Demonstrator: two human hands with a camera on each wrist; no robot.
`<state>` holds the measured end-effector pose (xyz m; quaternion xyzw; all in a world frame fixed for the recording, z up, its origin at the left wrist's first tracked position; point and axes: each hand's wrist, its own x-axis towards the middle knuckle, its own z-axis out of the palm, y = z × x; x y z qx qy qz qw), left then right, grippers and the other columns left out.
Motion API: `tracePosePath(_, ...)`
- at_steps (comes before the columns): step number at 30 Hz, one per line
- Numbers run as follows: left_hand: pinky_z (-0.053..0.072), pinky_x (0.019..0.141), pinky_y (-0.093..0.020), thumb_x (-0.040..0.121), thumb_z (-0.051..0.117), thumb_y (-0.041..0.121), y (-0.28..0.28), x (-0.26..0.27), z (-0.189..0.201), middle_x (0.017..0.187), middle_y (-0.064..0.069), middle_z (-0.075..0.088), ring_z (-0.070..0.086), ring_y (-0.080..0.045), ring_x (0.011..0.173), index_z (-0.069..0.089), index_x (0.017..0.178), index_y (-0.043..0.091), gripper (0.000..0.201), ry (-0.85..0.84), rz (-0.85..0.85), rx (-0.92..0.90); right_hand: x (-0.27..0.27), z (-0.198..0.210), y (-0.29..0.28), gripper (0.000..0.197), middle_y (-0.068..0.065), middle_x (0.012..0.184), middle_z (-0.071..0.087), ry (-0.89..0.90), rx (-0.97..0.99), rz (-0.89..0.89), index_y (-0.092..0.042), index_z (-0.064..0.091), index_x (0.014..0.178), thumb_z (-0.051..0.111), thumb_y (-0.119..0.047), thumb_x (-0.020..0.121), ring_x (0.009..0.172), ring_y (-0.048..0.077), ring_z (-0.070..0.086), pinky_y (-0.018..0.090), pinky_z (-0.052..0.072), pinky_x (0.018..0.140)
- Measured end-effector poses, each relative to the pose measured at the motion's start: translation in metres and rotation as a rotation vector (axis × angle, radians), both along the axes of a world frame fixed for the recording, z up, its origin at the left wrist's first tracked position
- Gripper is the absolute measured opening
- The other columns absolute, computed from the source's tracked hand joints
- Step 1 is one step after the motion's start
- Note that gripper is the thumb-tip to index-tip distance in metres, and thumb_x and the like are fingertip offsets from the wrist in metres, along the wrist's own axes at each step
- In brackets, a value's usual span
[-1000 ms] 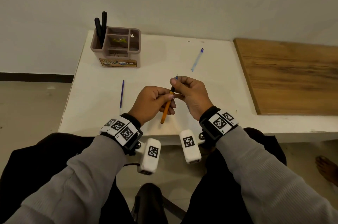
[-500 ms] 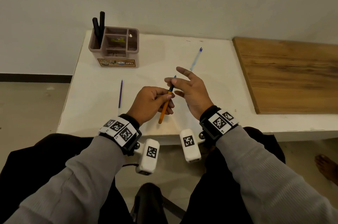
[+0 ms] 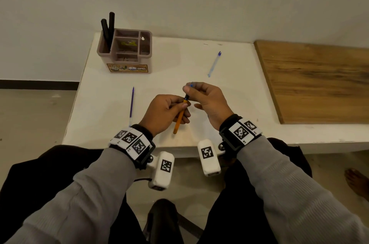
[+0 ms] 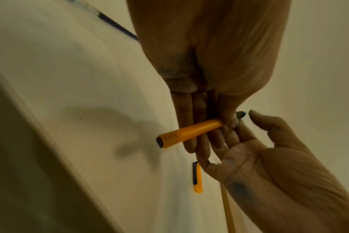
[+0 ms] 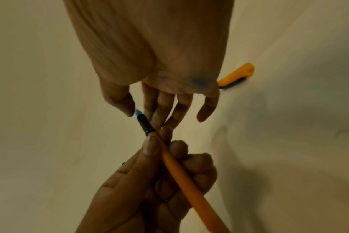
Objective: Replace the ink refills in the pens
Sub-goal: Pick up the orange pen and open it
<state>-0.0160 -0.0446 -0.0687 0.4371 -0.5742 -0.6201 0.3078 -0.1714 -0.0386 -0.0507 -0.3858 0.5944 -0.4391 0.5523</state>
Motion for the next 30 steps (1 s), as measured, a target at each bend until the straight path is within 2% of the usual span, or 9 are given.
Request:
tracePosePath(4,0.058,0.06,-0.024,0.095,0.051,0.005,-0.001,-0.001,0.001,0.077,-0.015,0.069,0.071,-0.019,0.062,0.066,0.1,0.0,0.016,0.011,0.003,-0.003,-0.003,-0.001,-0.001,0.021,-0.001,0.101,0.075,-0.039,-0.009,0.011,-0.018,0.069,0.113,0.063,-0.022,0.093,0.102,0.012,0.069,0.034,0.044,0.089)
tracePosePath(7,0.058,0.06,-0.025,0.095,0.051,0.004,-0.002,0.0,0.0,0.078,-0.016,0.07,0.072,-0.02,0.063,0.065,0.103,0.0,0.017,0.006,0.002,-0.004,-0.003,-0.002,-0.001,0.023,0.002,0.097,0.074,-0.011,-0.005,-0.026,-0.012,0.07,0.109,0.069,-0.023,0.089,0.094,0.012,0.069,0.035,0.042,0.086)
tracePosePath(11,0.06,0.064,-0.03,0.095,0.051,0.004,-0.002,0.0,-0.003,0.081,-0.02,0.071,0.072,-0.028,0.068,0.064,0.109,0.004,0.019,0.001,-0.026,0.018,-0.007,-0.002,-0.004,0.017,-0.004,0.098,0.074,-0.077,-0.073,-0.105,-0.019,0.07,0.109,0.059,-0.018,0.096,0.094,0.005,0.068,0.033,0.041,0.084)
tracePosePath(14,0.06,0.064,-0.031,0.095,0.051,0.004,0.0,-0.001,-0.002,0.083,-0.022,0.071,0.072,-0.032,0.07,0.063,0.113,0.007,0.022,-0.007,-0.037,0.005,-0.011,-0.002,-0.006,0.015,-0.005,0.098,0.074,-0.122,-0.076,-0.149,-0.019,0.069,0.107,0.06,-0.02,0.095,0.093,0.007,0.068,0.033,0.041,0.083)
tracePosePath(19,0.059,0.06,-0.027,0.095,0.051,0.004,0.001,-0.001,-0.002,0.081,-0.02,0.07,0.072,-0.029,0.067,0.063,0.114,0.006,0.023,-0.013,-0.04,-0.003,-0.014,-0.006,-0.005,0.018,-0.004,0.096,0.074,-0.067,-0.026,-0.095,-0.015,0.069,0.109,0.062,-0.02,0.094,0.095,0.011,0.068,0.032,0.041,0.08)
tracePosePath(21,0.058,0.058,-0.026,0.095,0.051,0.003,0.002,-0.001,-0.003,0.079,-0.019,0.069,0.072,-0.026,0.064,0.065,0.11,0.005,0.021,-0.013,-0.033,0.003,-0.013,-0.006,-0.005,0.018,-0.002,0.096,0.074,-0.025,-0.04,-0.104,-0.014,0.069,0.109,0.063,-0.019,0.093,0.094,0.011,0.068,0.032,0.041,0.08)
tracePosePath(26,0.059,0.058,-0.029,0.095,0.051,0.001,0.002,-0.001,-0.009,0.075,-0.019,0.068,0.072,-0.026,0.061,0.067,0.101,0.004,0.017,-0.02,-0.017,0.023,-0.026,0.004,-0.016,0.008,-0.001,0.092,0.073,-0.166,-0.167,-0.441,-0.018,0.068,0.1,0.063,-0.016,0.094,0.086,0.011,0.067,0.026,0.049,0.074)
tracePosePath(28,0.059,0.058,-0.029,0.095,0.051,0.001,0.001,-0.001,-0.01,0.075,-0.02,0.067,0.071,-0.026,0.061,0.066,0.101,0.004,0.017,-0.006,0.018,0.017,-0.042,0.005,-0.019,0.009,0.0,0.086,0.072,-0.035,-0.094,-0.434,-0.016,0.071,0.096,0.07,-0.02,0.089,0.079,0.012,0.065,0.023,0.049,0.068)
tracePosePath(30,0.059,0.057,-0.028,0.095,0.051,0.0,-0.001,0.0,-0.011,0.075,-0.02,0.067,0.071,-0.025,0.061,0.066,0.102,0.004,0.017,0.004,0.05,0.017,-0.059,-0.005,-0.018,0.017,0.002,0.081,0.071,0.209,-0.027,-0.359,-0.01,0.073,0.095,0.077,-0.02,0.082,0.073,0.013,0.063,0.02,0.05,0.064)
